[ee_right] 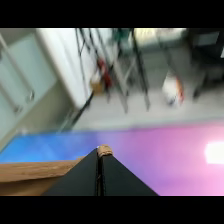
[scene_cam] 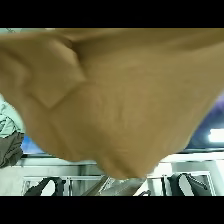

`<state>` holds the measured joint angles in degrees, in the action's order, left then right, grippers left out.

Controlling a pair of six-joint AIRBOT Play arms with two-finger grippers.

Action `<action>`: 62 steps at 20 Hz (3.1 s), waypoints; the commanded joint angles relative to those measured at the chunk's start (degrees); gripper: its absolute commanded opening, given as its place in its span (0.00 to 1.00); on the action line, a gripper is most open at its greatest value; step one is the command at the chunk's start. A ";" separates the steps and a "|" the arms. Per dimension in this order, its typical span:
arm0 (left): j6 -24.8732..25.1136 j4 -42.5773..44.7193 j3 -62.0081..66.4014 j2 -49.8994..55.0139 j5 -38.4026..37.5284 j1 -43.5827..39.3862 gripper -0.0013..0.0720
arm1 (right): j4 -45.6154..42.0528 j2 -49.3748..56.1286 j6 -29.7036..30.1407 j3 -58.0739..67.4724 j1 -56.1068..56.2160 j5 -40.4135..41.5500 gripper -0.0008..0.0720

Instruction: Fold the shirts.

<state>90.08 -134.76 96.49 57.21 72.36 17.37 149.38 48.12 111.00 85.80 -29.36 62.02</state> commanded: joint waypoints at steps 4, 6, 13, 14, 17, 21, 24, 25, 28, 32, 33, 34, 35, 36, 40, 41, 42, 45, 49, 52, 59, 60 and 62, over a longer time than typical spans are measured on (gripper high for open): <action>-0.68 13.53 -10.34 22.95 -13.29 -16.11 0.05 | -5.57 16.61 0.24 -26.82 9.97 -14.10 0.03; -0.68 13.18 -7.74 32.22 -13.20 -14.97 0.05 | -3.10 26.84 1.55 -25.68 9.44 -15.19 0.04; -2.78 13.84 13.22 50.88 -11.45 -14.67 0.05 | 3.65 45.86 3.91 -11.15 9.53 -14.62 0.03; -2.78 13.81 15.10 52.50 -9.75 -14.32 0.05 | 3.15 45.57 3.96 -11.17 9.44 -14.53 0.03; -2.78 16.52 17.57 55.54 -4.52 -13.90 0.04 | -3.17 44.94 3.28 -11.63 9.57 -10.40 0.03; -3.13 25.97 16.33 55.84 3.10 -13.92 0.04 | -12.83 39.71 -0.48 -19.56 9.57 -10.40 0.03; -3.10 29.64 13.46 55.89 5.64 -13.92 0.05 | -13.14 36.09 -0.42 -29.55 9.70 -14.25 0.03; -3.04 30.25 12.11 55.91 5.49 -14.01 0.05 | -13.14 36.15 -0.42 -31.63 10.08 -14.84 0.03; -3.02 30.18 9.27 55.91 2.71 -14.01 0.05 | -13.05 36.39 -0.42 -35.69 12.63 -19.32 0.03; -3.02 30.16 9.25 55.91 1.66 -14.05 0.05 | -9.84 36.61 -0.42 -35.76 15.56 -24.57 0.03; -3.02 30.16 9.22 55.91 1.36 -14.12 0.05 | -9.22 36.61 -0.44 -35.76 16.02 -25.64 0.03; -3.02 30.18 9.25 55.91 1.11 -14.21 0.05 | -9.22 36.65 -0.46 -35.76 16.28 -25.86 0.03; -3.02 30.21 9.25 55.91 1.20 -14.23 0.05 | -9.25 36.70 -0.46 -35.76 16.26 -25.77 0.04; -3.02 30.16 9.25 55.91 1.42 -14.23 0.05 | -9.25 36.68 -0.46 -35.76 16.24 -25.35 0.04; -2.93 27.26 9.25 55.91 4.92 -14.47 0.06 | -9.22 36.65 -0.44 -35.60 16.26 -22.73 0.05; -2.93 25.90 9.25 55.91 6.45 -14.47 0.14 | -9.22 36.63 -0.46 -35.41 16.24 -22.01 0.14; -2.97 24.92 9.27 55.89 8.26 -14.45 0.62 | -9.25 36.37 -0.46 -35.06 16.13 -21.11 0.45; -4.37 24.68 12.96 55.89 20.37 -14.32 0.97 | -9.29 33.68 -0.90 -31.74 13.07 -12.74 0.66; -5.16 29.14 18.80 52.52 33.07 -14.23 0.97 | -12.28 25.59 0.02 -29.83 3.23 5.53 0.75; -5.11 35.45 2.99 41.42 32.54 -14.29 0.97 | -23.67 19.17 0.46 -35.93 -0.13 10.62 0.88; 0.09 26.67 -48.09 15.98 15.98 -9.68 0.96 | -27.02 17.99 4.37 -50.53 -0.37 8.26 0.88; 1.51 23.30 -52.78 13.92 13.33 -8.11 0.96 | -27.02 18.47 4.35 -50.53 -0.37 8.22 0.88; 4.26 17.16 -59.30 11.32 7.85 -4.90 0.96 | -26.99 19.06 4.33 -50.53 -0.37 8.24 0.88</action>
<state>90.17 -108.77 49.76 74.19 88.73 8.86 122.89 66.59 114.74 36.82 -29.61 70.37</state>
